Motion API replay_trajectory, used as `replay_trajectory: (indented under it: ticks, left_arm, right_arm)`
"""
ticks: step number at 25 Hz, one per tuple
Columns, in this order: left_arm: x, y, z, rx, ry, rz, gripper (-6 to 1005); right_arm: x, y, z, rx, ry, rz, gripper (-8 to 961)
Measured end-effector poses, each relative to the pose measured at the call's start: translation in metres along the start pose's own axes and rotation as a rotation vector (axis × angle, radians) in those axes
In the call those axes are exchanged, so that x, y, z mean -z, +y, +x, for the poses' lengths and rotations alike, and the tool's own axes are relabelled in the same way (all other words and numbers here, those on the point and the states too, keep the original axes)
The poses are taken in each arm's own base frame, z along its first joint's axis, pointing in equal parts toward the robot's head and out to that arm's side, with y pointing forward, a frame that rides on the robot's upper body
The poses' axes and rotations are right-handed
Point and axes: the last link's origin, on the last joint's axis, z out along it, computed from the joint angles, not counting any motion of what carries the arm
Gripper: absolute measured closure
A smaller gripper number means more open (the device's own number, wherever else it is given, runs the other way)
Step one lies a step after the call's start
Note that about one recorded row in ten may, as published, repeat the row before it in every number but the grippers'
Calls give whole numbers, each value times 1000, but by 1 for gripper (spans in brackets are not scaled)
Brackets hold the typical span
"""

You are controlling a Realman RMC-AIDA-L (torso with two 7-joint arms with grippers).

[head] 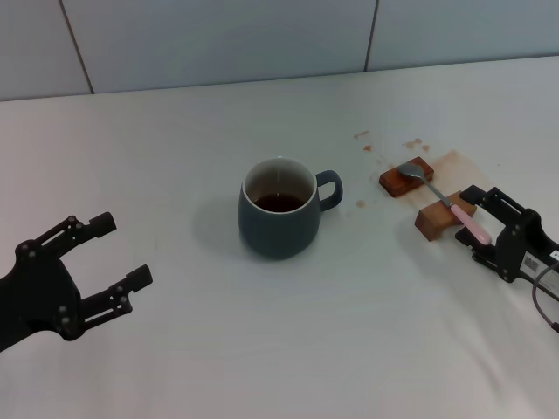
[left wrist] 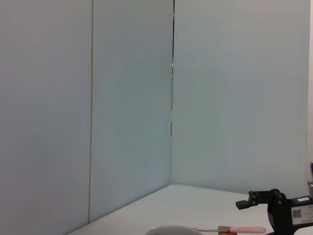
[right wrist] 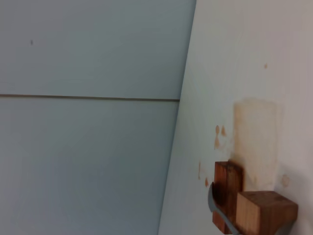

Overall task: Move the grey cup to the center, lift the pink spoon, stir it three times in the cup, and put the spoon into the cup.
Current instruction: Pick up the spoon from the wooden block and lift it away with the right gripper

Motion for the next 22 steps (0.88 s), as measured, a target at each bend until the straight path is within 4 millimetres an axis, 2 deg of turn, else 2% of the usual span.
replay_trajectory:
  ticks: [11,17,22]
  left_arm:
    - [4,1,2,-12,26,19,167]
    - [4,2,2,-12,31,17,167]
    - [6,2,3,-16,45,25,167]
  right_arm:
    - [-1,-1,0,-4,-6,6,226]
    - [0,-4,0,-11,-18,19,457]
    - [2,-4,-1,-8,-16,17,700]
